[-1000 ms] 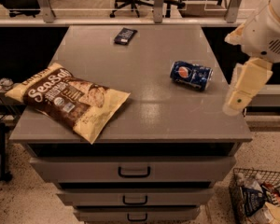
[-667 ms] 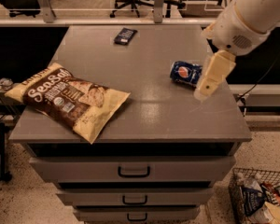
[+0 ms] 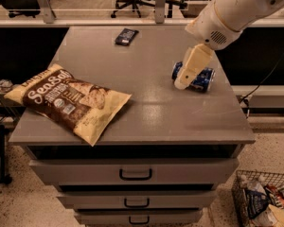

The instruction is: Move rxbar blueberry near pepsi can

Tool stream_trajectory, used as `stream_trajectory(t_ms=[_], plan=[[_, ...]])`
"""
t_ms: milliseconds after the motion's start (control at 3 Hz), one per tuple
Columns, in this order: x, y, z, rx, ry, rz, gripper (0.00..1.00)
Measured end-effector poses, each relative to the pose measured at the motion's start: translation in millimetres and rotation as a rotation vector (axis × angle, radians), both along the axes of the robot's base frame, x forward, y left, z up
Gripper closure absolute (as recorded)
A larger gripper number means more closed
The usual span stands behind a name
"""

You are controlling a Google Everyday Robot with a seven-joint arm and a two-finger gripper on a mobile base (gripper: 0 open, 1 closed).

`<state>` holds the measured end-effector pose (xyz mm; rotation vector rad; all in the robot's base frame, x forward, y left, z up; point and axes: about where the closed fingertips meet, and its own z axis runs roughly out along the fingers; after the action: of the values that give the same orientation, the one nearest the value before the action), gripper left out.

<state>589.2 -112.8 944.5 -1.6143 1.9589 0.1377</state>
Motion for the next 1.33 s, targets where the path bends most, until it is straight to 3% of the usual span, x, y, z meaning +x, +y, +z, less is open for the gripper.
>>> stream_trajectory(t_ms=[333, 667, 1333], plan=[[11.9, 11.2, -3.4, 0.041, -0.017, 0.002, 0.0], [45.8, 38.1, -11.4, 0.13, -0.041, -0.014, 0.0], [148.3, 83.6, -26.7, 0.339, -0.09, -0.128, 0.0]])
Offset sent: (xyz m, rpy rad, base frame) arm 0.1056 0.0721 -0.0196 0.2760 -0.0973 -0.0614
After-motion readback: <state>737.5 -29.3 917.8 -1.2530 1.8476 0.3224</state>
